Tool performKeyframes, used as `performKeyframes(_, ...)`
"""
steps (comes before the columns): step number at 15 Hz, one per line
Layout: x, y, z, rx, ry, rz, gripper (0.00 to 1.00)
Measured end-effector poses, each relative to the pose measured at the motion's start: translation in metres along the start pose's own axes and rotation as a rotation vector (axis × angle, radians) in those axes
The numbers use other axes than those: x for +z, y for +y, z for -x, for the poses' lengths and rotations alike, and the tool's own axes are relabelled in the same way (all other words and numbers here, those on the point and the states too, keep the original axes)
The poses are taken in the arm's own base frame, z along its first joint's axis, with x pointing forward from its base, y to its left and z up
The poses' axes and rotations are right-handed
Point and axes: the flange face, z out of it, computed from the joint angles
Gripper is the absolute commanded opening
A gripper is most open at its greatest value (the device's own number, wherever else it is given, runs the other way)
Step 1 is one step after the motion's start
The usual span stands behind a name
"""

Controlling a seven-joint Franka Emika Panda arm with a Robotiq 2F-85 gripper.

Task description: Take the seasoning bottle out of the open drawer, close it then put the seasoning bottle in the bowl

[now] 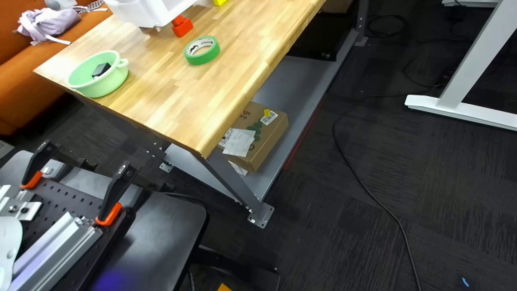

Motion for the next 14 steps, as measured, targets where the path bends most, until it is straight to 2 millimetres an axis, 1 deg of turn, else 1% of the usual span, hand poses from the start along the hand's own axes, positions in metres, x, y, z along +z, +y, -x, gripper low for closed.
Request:
performKeyframes(2,0.008,-0.006,-0.004,-0.008,-0.009,0.002,0.12)
performKeyframes(7,0.009,-0.024,-0.006,-0.032,-0.006,0.013,0.12)
performKeyframes(11,0.021,-0.042,-0.006,-0.061,-0.02,0.042,0.12)
performKeyframes(14,0.026,-0.047,-0.006,-0.072,-0.029,0.067,0.12)
